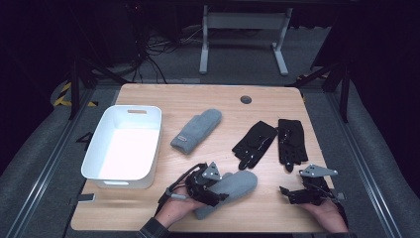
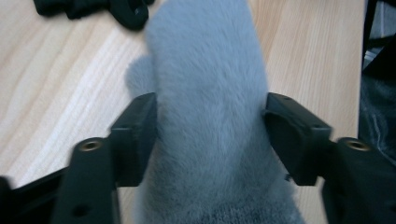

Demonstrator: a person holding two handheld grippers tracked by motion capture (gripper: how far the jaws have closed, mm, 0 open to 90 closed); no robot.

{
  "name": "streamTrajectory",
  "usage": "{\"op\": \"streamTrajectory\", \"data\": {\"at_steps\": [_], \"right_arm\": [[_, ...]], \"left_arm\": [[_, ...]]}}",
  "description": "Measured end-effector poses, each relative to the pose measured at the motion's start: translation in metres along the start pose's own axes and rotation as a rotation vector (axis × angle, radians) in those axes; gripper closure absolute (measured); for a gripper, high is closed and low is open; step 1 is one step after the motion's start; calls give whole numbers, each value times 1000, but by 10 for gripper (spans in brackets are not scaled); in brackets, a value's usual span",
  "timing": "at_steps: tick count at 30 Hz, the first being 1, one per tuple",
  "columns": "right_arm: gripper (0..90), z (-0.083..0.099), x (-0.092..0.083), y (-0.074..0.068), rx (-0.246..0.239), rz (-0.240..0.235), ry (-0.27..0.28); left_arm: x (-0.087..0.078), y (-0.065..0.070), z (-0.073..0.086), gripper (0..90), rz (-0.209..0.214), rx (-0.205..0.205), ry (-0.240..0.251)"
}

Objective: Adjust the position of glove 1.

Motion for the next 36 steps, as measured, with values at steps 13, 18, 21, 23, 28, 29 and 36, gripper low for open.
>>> {"op": "streamTrajectory", "data": {"at_steps": [13, 18, 21, 23, 28, 29, 36], "right_arm": [[4, 0, 0, 0, 0, 1, 0], [4, 0, 0, 0, 0, 1, 0], [4, 0, 0, 0, 1, 0, 0], [4, 0, 0, 0, 1, 0, 0], [4, 0, 0, 0, 0, 1, 0], [4, 0, 0, 0, 0, 1, 0], [4, 0, 0, 0, 0, 0, 0]], "left_arm": [[-15, -41, -16, 254, -71, -101, 67], [-21, -63, -20, 248, -110, -125, 66], [-26, -77, -25, 247, -150, -133, 81], [-29, -84, -26, 247, -162, -136, 71], [-37, -109, -33, 242, -231, -150, 78], [-38, -113, -34, 243, -232, -158, 77], [-38, -141, -37, 226, -278, -195, 61]]}}
Point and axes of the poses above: each handheld gripper's, and its own axes: x roughly forward along the jaws, z roughly out of its underside, y roughly to its right, the point moved 9 cm from there along x, roughly forward along the jaws, and after that the axes turned 6 degrees about x, right-handed, at the moved point
